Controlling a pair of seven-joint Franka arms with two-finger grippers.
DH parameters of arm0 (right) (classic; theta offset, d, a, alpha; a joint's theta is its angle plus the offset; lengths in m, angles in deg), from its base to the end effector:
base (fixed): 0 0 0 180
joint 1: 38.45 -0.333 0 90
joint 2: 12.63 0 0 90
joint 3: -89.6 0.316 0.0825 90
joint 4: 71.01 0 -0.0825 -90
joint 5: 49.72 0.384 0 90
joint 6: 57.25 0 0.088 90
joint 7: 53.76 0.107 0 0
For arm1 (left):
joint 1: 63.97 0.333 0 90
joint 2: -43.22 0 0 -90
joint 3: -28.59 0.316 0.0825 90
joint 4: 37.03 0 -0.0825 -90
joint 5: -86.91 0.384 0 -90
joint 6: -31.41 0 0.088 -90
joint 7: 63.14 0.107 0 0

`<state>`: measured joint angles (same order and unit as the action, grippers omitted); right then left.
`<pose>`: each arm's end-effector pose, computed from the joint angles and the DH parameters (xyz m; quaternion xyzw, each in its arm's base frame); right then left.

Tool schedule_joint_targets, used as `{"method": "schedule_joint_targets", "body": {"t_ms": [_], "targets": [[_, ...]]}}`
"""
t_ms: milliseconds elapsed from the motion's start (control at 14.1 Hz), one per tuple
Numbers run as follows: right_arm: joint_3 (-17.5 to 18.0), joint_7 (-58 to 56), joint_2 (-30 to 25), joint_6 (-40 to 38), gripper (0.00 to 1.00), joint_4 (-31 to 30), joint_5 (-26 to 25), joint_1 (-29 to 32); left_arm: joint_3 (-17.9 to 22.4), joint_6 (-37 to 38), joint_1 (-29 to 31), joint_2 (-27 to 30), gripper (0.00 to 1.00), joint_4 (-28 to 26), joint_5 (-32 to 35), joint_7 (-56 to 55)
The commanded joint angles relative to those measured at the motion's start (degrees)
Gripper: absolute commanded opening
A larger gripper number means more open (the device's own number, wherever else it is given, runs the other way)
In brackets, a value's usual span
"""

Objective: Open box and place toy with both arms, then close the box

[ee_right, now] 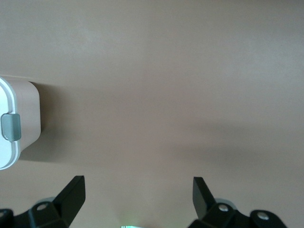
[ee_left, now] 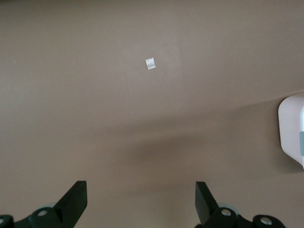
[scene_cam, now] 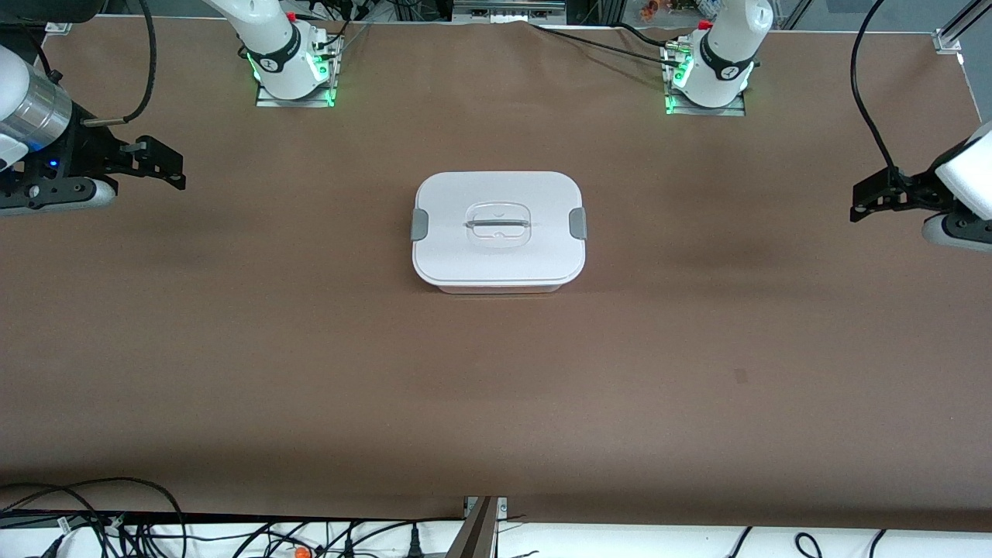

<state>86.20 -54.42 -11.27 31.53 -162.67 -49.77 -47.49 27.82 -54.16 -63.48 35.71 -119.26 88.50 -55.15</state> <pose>0.5549 0.0551 0.5959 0.9978 0.0549 -0.0369 0.0027 0.5867 0.0008 0.6067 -0.9967 0.0715 0.0372 0.0105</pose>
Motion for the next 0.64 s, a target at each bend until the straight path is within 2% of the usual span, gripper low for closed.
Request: {"method": "schedule_joint_targets", "body": {"t_ms": [0, 567], "targets": [[0.32, -0.48, 0.13, -1.06, 1.00, 1.13, -0.48, -0.10, -0.37, -1.62, 0.74, 3.11, 1.00, -4.52, -1.50, -3.68], [0.40, -0.48, 0.13, -1.06, 1.00, 1.22, -0.39, -0.10, -0.64, -1.35, 0.56, 1.45, 1.00, -3.12, -1.50, -4.74]]}}
